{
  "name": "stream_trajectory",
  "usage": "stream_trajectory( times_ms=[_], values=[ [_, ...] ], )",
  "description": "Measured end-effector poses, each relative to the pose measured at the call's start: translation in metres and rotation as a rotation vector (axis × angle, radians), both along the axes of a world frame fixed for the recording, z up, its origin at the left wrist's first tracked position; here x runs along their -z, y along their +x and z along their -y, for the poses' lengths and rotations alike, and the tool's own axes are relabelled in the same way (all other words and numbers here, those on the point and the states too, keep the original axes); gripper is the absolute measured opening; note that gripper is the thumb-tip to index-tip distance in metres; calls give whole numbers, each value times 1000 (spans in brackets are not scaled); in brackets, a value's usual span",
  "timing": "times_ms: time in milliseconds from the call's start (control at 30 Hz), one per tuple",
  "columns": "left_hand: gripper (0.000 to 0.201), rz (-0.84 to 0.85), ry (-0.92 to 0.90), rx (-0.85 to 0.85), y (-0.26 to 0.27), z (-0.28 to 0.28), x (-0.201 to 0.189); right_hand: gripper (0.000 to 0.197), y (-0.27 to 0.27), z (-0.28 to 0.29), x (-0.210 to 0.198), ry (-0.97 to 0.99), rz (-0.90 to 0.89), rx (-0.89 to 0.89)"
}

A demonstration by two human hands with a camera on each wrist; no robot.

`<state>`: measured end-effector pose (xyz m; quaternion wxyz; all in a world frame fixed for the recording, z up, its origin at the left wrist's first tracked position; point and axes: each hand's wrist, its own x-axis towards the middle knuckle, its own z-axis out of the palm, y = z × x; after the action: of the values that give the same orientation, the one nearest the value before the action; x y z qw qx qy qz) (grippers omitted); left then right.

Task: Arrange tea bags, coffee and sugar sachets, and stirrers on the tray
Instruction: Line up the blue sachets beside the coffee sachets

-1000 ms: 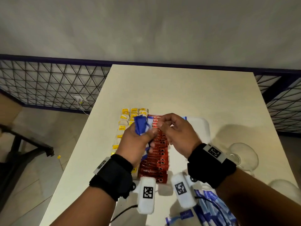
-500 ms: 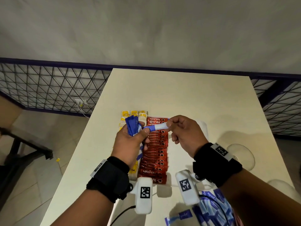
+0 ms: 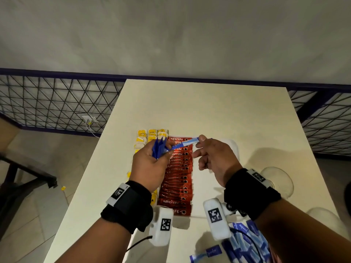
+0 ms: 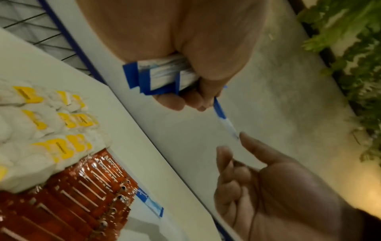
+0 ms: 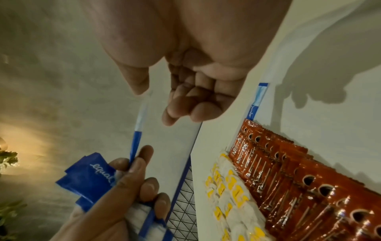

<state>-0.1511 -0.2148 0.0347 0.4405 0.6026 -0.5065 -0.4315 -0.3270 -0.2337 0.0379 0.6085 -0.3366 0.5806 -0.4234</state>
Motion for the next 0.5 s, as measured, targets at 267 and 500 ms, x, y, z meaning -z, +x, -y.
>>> stream_trajectory(
  times_ms=[267,500],
  values=[
    [41,186,11,73,2,4,7,15,-5,6,10,-72,49,-4],
    [38,192,77,37,25,-6,21,20,-43,29,72,65,-6,230]
  ],
)
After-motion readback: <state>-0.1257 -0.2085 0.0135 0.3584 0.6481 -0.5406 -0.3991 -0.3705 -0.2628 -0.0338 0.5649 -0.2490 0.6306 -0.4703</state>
